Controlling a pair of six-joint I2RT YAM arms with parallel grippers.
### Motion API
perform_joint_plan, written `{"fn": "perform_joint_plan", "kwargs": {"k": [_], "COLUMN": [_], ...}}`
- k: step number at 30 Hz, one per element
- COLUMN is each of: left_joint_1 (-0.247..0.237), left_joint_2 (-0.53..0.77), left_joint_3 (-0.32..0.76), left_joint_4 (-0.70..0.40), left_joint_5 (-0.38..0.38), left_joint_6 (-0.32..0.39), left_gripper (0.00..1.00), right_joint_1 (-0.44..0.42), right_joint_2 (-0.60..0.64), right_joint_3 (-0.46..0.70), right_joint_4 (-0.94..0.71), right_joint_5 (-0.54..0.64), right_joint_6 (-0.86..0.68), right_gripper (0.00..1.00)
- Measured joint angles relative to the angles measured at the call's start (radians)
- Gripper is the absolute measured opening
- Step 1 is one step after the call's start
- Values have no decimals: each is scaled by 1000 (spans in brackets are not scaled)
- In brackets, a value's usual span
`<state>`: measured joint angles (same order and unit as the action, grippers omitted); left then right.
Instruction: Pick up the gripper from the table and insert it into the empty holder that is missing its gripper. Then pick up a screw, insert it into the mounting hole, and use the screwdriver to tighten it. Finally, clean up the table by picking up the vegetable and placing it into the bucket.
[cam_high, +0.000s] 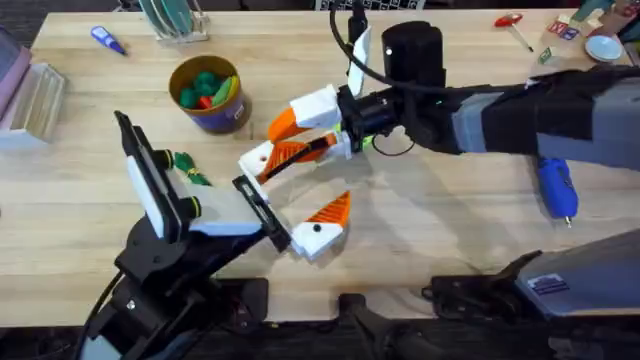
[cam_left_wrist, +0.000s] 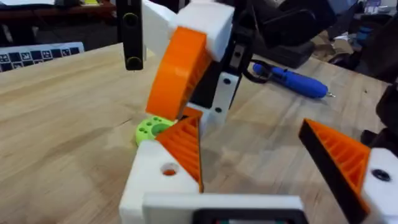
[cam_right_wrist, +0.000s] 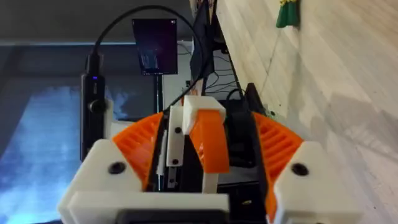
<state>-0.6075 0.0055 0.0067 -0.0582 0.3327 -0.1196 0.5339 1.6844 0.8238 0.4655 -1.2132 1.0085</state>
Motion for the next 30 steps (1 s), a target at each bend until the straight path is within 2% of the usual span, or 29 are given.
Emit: {"fn": "perform_joint_plan", "kwargs": {"k": [4, 11, 21, 25, 30], "left_joint_1": [0, 0, 0, 0, 0], "left_joint_2": [0, 0, 0, 0, 0], "left_joint_3": [0, 0, 0, 0, 0], "left_joint_4": [1, 1, 1, 1, 1], "left_joint_5": [6, 12, 12, 12, 12], "left_joint_6": [0, 0, 0, 0, 0], "left_gripper": [986, 985, 985, 985, 985], "right_joint_1": [0, -54, -253, -294, -305], "right_joint_2": [0, 0, -1, -5, -10], "right_joint_3": [0, 6, 157, 221, 313], "right_joint_4": [0, -1, -32, -201, -605], "right_joint_5": [0, 0, 43, 86, 199], "right_joint_6": [-6, -84, -209, -287, -462], "right_gripper": [904, 916, 920, 921, 921]}}
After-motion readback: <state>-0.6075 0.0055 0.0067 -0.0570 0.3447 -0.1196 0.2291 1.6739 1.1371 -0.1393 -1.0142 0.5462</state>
